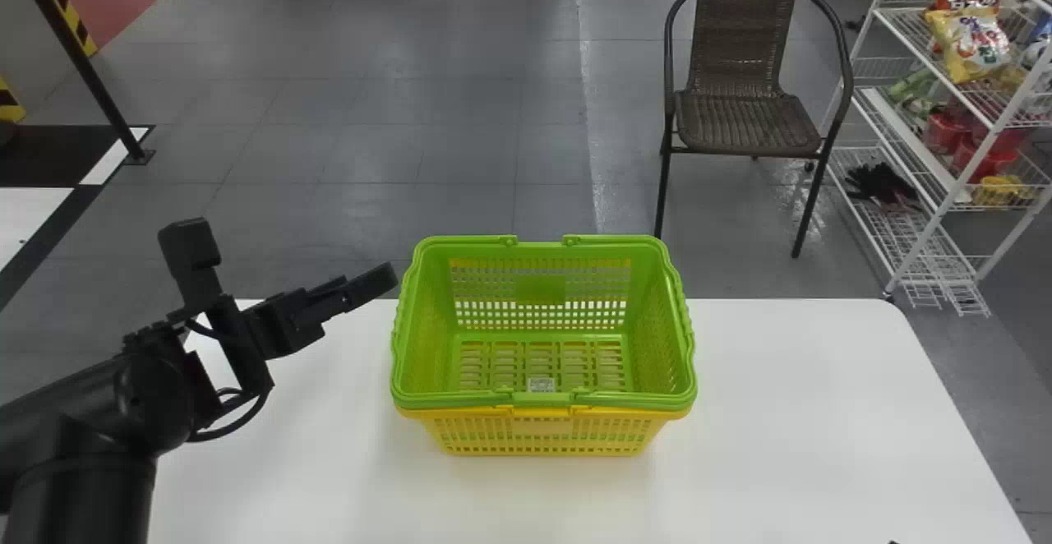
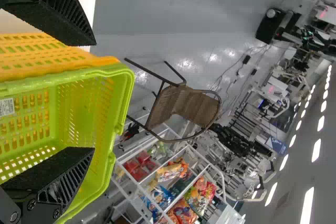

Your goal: Grasp handle with right gripper to insert into left gripper then lift and swing left to center

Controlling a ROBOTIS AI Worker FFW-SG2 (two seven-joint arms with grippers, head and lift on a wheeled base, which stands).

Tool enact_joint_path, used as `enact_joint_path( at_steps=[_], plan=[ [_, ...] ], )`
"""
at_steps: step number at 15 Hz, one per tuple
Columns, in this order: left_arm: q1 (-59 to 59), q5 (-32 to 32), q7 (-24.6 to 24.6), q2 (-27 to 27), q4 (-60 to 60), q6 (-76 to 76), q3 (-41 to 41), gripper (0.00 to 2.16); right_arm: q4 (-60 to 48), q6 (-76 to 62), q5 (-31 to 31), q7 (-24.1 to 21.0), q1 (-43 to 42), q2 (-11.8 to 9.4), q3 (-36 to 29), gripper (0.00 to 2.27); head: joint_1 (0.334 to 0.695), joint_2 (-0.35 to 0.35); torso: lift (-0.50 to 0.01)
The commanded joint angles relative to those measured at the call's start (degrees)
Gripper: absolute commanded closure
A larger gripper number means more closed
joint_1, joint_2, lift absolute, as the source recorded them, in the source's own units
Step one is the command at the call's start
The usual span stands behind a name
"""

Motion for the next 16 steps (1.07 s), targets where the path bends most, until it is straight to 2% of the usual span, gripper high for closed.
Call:
enact_joint_path(
  at_steps=[1, 6, 16],
  plan=[
    [-2.6, 0.1, -1.3, 1.2, 5.7, 0.5, 0.0, 0.09, 0.0, 0.1, 0.0, 0.0, 0.0, 0.0, 0.0, 0.08, 0.695, 0.057, 0.000],
    [-5.5, -1.4, -1.5, 1.3, 11.4, 0.3, -2.3, 0.09, 0.1, -0.1, 0.0, 0.0, 0.1, -0.1, -0.1, 0.08, 0.695, 0.049, 0.000],
    [-5.7, -0.3, -2.8, 0.9, 11.8, 1.2, -4.3, 0.09, 0.7, -0.3, -0.1, 0.0, 0.0, -0.1, -0.5, 0.08, 0.695, 0.002, 0.000]
  ],
)
